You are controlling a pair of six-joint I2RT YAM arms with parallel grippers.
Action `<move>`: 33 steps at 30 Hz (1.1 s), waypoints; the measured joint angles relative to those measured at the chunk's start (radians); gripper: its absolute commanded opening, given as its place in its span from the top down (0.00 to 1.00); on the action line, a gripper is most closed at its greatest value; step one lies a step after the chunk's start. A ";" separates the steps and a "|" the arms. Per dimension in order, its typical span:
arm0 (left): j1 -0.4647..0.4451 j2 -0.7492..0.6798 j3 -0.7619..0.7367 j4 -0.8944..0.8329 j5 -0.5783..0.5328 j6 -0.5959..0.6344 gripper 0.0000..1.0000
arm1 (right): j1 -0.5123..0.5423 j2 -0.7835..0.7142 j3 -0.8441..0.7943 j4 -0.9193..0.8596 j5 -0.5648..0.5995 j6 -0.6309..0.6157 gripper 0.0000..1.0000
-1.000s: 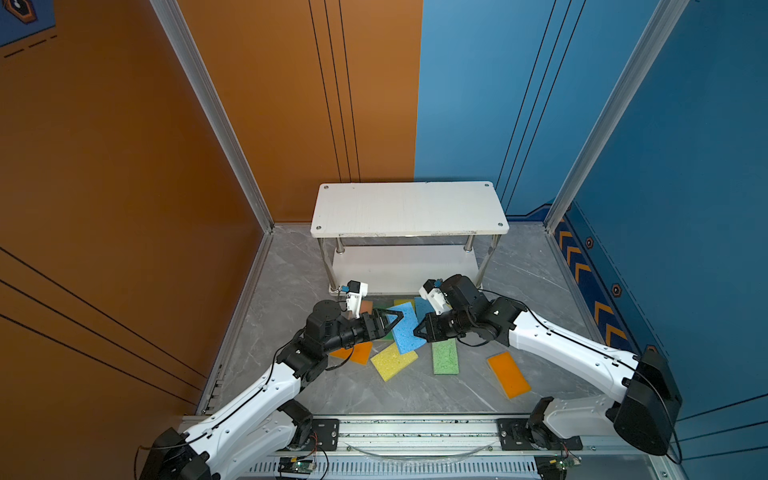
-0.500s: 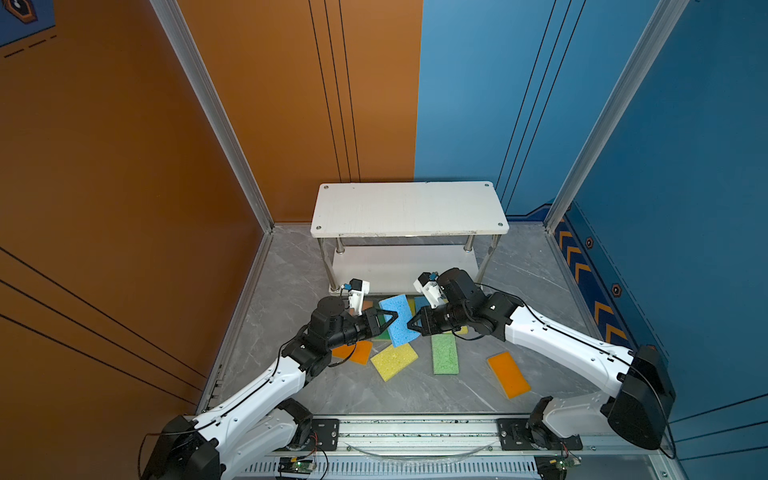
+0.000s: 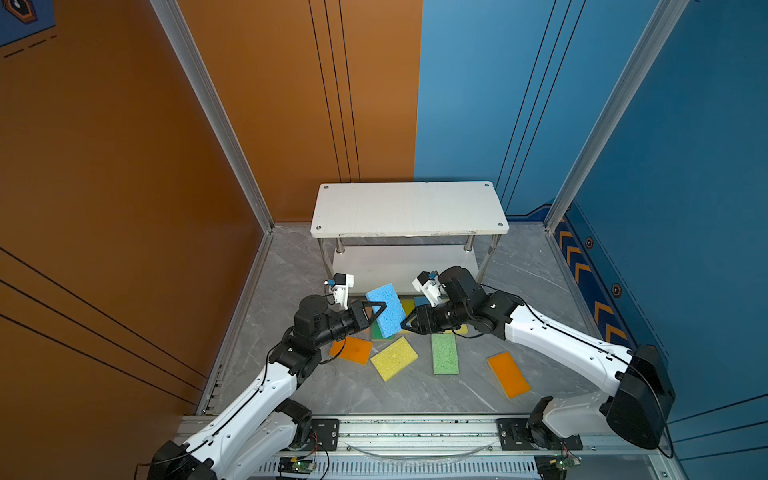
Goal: Place and organize the cleaning sponges onto the shelf
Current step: 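Lift the blue sponge with the right gripper toward the left gripper, then move the blue sponge onto the lower shelf with right gripper while left gripper retracts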
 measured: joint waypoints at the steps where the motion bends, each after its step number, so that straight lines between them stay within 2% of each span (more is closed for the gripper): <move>1: 0.000 -0.002 -0.003 0.000 0.002 -0.003 1.00 | 0.003 0.000 -0.003 0.006 -0.004 0.003 0.55; 5: 0.000 -0.007 -0.009 -0.001 0.005 -0.011 1.00 | 0.011 0.000 -0.007 0.039 -0.011 0.020 0.57; 13: 0.001 -0.016 -0.009 0.000 0.009 -0.023 1.00 | 0.021 0.000 -0.008 0.064 -0.014 0.040 0.70; 19: 0.012 -0.022 -0.009 -0.015 0.017 -0.022 0.99 | 0.021 -0.003 -0.023 0.076 -0.011 0.045 0.88; 21: 0.013 -0.023 -0.009 -0.019 0.018 -0.022 0.91 | 0.022 -0.004 -0.024 0.079 -0.010 0.047 0.93; 24: 0.018 -0.026 -0.009 -0.032 0.021 -0.018 0.78 | 0.024 -0.008 -0.025 0.080 -0.006 0.049 0.93; 26: 0.027 -0.036 -0.008 -0.067 0.019 0.000 0.64 | 0.023 -0.008 -0.025 0.080 -0.003 0.050 0.95; 27: 0.031 -0.043 -0.004 -0.097 0.018 0.016 0.61 | 0.023 -0.008 -0.025 0.081 0.002 0.054 0.95; 31: 0.039 -0.097 0.077 -0.333 -0.042 0.109 0.40 | 0.006 0.004 -0.025 0.103 0.030 0.103 0.96; 33: 0.040 -0.146 0.124 -0.444 -0.100 0.155 0.26 | -0.005 0.032 -0.025 0.138 0.048 0.135 0.96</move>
